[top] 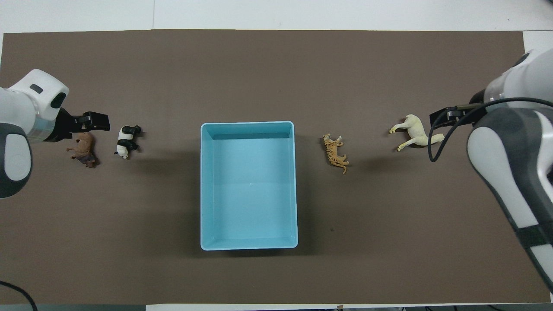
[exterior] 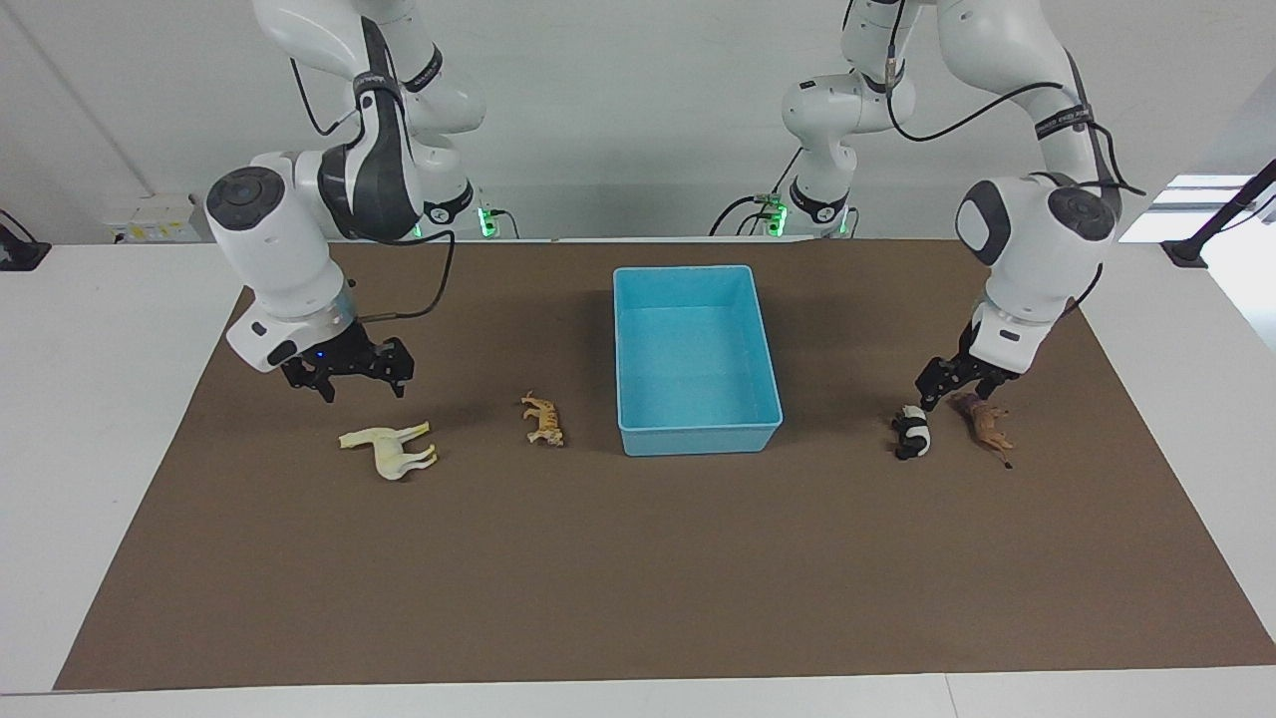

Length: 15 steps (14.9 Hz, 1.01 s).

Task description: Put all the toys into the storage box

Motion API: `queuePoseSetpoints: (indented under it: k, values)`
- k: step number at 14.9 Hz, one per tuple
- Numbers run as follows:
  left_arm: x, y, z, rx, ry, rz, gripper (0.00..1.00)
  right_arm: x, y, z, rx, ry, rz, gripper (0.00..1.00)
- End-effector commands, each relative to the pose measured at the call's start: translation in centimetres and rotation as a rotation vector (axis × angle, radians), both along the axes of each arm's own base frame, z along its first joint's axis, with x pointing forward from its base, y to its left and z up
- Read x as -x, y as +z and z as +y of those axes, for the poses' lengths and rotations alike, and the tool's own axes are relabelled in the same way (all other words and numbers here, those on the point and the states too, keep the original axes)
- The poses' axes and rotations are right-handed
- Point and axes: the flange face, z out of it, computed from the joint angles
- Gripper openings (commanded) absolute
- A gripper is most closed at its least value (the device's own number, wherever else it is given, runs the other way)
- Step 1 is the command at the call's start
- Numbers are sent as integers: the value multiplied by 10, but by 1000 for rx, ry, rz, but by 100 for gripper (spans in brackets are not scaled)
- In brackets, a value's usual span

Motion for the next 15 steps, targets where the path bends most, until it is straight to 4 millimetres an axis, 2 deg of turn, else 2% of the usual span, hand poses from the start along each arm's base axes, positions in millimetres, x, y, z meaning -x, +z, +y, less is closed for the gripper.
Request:
queuePoseSetpoints:
  k: [1,3,5,6,8,10,13,15]
  values:
    - [17,-37,-4,9,5,-25,100,9,-34,-10,0,92,-38,100]
    - [17,-48,-4,10,2,-9,100,13,-62,-13,0,115,-66,100]
    - [17,-55,-13,12,-4,-1,100,9,-80,-11,-2,119,-64,99]
    - [18,-66,-19,13,-15,18,100,7,-88,-9,1,127,-75,99]
    - [18,-71,-21,12,-27,25,100,1,-108,-10,7,135,-87,99]
    - [18,-74,-20,12,-28,31,100,-8,-114,-9,38,171,-92,99]
    - [19,-81,-20,12,-30,44,100,-10,-120,-7,39,174,-92,97]
    - [19,-80,-21,13,-22,50,67,-10,-125,-5,40,182,-94,90]
